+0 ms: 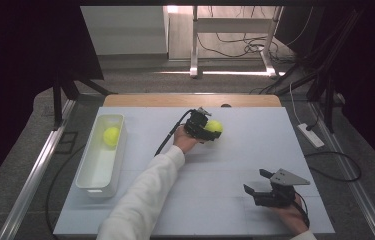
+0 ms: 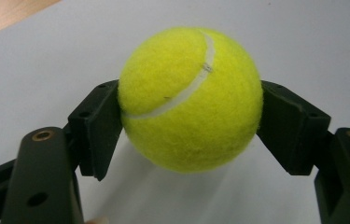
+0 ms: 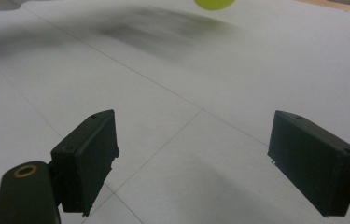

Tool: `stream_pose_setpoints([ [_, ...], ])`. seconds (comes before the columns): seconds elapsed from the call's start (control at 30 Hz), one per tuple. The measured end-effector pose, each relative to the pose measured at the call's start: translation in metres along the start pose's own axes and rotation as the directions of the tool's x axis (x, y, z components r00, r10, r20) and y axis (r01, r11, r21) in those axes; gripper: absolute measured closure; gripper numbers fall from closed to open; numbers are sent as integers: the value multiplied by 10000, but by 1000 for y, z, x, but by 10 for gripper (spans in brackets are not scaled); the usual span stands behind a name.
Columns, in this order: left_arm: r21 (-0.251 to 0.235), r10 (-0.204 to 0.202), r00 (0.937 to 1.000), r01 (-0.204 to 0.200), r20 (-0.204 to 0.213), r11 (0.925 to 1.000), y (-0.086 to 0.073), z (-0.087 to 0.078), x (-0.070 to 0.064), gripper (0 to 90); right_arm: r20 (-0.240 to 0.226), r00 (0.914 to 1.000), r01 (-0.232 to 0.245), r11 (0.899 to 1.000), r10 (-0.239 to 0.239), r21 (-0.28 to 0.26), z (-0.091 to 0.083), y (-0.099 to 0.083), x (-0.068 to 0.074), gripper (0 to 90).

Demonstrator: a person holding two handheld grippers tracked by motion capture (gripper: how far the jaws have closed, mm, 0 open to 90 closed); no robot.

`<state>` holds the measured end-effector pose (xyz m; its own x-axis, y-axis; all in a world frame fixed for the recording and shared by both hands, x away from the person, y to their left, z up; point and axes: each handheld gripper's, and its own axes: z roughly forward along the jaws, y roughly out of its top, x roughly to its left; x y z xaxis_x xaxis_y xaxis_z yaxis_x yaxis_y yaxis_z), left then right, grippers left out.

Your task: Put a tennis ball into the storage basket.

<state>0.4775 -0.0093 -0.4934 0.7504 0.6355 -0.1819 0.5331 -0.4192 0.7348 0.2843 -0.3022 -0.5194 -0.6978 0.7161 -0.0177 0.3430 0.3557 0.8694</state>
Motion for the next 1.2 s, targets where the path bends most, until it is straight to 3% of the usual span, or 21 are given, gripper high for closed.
stream_pose_setpoints([
  [0.3, -274, -137, 9999, 139, 87, 9995, -5, -14, -5, 272, -6, 10000, 64, 10000, -64, -19, -1, 0, 0, 156],
  [0.9, -302, 308, 9990, -318, -337, 9990, -30, -44, -25, 272, 85, 9993, 361, 9993, -361, 33, -3, -2, 3, 157],
  [1.2, -736, 298, 9981, -338, -540, 9967, -34, -63, -35, 271, -33, 9995, 321, 9995, -321, 29, -1, -1, 6, 157],
])
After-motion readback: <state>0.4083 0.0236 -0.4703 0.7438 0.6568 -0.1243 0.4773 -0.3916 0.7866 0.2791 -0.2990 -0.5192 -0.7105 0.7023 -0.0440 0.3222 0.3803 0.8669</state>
